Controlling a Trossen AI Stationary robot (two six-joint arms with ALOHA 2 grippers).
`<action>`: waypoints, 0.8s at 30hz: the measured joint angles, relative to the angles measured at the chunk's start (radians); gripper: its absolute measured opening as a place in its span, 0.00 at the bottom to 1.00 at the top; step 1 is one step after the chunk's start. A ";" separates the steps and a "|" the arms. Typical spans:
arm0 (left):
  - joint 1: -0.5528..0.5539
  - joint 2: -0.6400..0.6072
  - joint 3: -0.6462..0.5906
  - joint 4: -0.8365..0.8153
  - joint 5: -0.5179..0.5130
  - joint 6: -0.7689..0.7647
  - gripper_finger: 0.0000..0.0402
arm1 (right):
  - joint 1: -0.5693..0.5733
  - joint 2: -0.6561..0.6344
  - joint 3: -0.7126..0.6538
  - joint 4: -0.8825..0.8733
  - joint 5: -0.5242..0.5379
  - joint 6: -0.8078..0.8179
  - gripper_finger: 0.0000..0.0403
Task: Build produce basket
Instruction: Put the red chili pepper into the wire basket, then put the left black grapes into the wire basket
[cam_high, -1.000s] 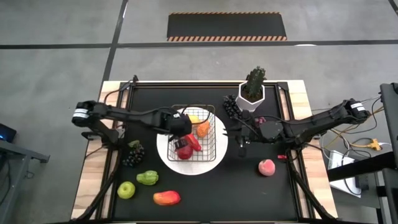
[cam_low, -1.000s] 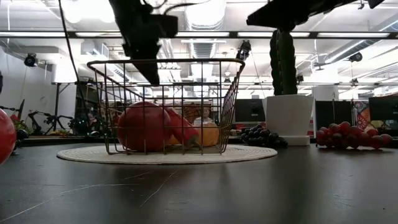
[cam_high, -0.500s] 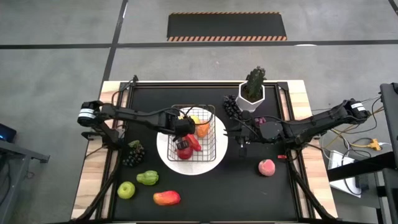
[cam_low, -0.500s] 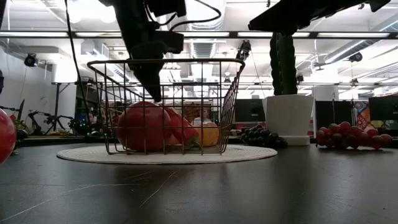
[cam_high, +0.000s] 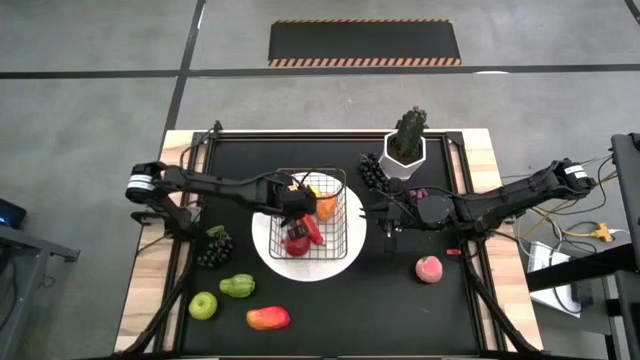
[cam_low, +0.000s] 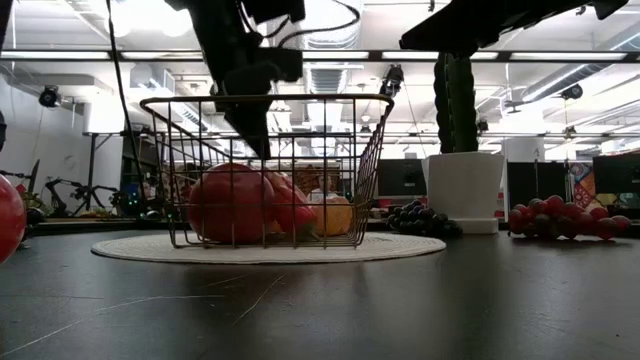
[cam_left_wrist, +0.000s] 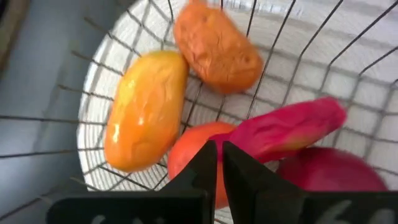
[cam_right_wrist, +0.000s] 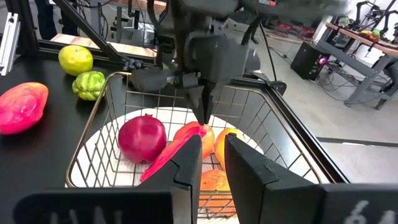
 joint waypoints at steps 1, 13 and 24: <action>-0.002 -0.009 0.005 -0.001 -0.002 0.000 0.02 | 0.000 0.000 0.000 0.000 0.000 0.004 0.15; -0.002 -0.015 -0.096 0.101 0.065 0.008 0.02 | 0.000 0.000 -0.001 -0.048 0.000 0.038 0.15; -0.003 -0.044 -0.086 0.170 -0.010 0.001 0.02 | 0.000 0.000 -0.001 -0.055 0.000 0.055 0.14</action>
